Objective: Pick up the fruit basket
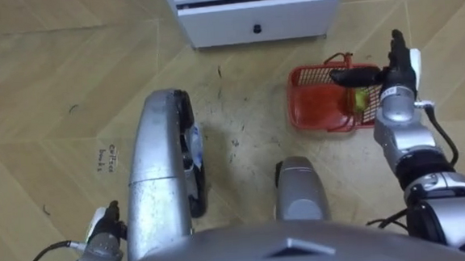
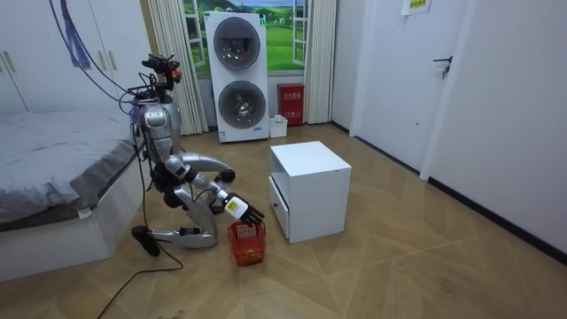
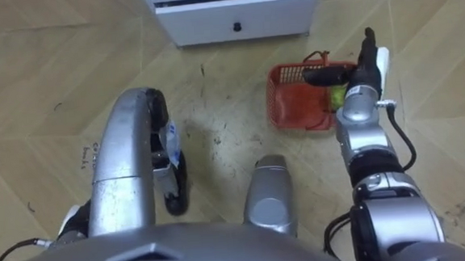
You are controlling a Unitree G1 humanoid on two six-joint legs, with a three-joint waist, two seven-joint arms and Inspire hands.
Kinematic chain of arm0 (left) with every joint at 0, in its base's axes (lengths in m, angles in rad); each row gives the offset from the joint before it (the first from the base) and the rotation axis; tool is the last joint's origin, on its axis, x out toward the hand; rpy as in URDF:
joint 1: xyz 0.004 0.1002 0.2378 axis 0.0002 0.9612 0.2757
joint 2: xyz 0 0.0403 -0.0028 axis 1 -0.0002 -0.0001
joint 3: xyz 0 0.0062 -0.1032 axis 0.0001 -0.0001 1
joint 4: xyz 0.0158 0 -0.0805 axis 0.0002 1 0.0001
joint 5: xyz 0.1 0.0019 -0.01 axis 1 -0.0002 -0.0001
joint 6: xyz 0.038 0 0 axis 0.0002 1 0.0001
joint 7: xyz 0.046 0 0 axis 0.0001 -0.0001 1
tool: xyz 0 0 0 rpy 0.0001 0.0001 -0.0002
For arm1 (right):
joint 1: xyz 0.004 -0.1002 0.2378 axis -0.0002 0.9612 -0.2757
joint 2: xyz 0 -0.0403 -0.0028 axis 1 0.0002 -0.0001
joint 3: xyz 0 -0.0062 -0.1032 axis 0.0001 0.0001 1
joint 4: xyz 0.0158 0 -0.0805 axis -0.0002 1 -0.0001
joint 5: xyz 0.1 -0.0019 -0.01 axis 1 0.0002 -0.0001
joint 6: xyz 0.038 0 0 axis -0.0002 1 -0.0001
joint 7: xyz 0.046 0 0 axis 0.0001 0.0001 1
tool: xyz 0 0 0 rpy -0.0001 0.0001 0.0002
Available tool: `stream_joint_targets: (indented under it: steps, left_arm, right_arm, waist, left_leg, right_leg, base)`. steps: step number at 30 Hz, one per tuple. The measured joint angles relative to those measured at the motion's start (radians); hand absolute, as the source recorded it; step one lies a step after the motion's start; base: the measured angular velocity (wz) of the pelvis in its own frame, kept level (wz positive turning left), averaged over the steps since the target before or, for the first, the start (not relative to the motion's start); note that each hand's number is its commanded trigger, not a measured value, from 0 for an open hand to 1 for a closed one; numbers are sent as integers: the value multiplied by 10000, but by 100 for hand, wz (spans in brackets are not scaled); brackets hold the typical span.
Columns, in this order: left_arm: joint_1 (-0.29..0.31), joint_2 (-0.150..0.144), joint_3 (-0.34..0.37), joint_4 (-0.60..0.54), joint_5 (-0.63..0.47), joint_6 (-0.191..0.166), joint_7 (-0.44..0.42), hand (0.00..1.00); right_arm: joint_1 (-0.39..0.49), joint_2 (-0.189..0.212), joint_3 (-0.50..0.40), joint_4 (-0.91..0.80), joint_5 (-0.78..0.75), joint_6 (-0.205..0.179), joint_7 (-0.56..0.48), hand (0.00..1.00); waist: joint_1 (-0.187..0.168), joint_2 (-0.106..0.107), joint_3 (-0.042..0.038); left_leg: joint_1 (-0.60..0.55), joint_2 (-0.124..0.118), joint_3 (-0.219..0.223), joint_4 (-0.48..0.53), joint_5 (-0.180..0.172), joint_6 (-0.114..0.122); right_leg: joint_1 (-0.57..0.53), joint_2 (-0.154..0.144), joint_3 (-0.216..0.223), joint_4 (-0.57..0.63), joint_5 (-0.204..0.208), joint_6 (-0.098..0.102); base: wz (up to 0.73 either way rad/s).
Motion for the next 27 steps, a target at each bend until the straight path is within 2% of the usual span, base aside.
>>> stream_joint_targets:
  steps: [5,9,10,12,13,21,27]
  left_arm:
    - [-12,-12,-66,1,-3,3,-33,0]
    - [-39,-1,-68,-11,13,17,-216,0]
    - [-38,-1,-68,-17,12,15,-241,0]
    - [-40,-8,-68,-12,-1,24,-322,0]
    - [-43,-5,-68,0,-22,54,-409,0]
    - [-81,-7,-91,1,-206,131,-512,0]
    - [-111,0,-191,-65,-223,326,-792,0]
  right_arm:
    - [-11,-183,270,27,-2,1,10,0]
    - [-10,-176,295,285,1,13,216,0]
    - [-17,-177,304,442,0,15,243,0]
    - [-22,-190,297,591,7,16,322,0]
    - [-32,-189,301,850,58,12,380,0]
    - [-268,-237,328,1810,223,44,691,0]
    - [-473,-748,697,2591,594,159,1028,0]
  waist:
    - [91,295,-7]
    - [244,362,-1]
    - [325,381,-11]
    - [405,465,35]
    - [487,491,33]
    - [566,557,29]
    - [740,623,33]
  left_leg:
    - [-82,35,20,-95,-56,-111]
    - [-102,82,57,-214,-55,-113]
    - [-129,206,86,-223,-54,-115]
    - [-177,312,94,-234,-49,-124]
    - [-189,387,108,-233,-43,-136]
    - [-458,427,203,-357,43,-305]
    - [-626,526,406,-422,65,-346]
  right_leg:
    - [-215,-12,43,76,-4,4]
    - [-365,-2,87,136,-15,23]
    - [-441,54,76,161,-21,31]
    - [-506,128,33,191,-24,34]
    - [-539,179,33,196,-25,36]
    - [-865,101,7,265,-33,46]
    - [-1067,-49,-13,297,-35,47]
  base:
    - [0]
    - [0]
    - [0]
    - [0]
    - [0]
    - [6]
    - [8]
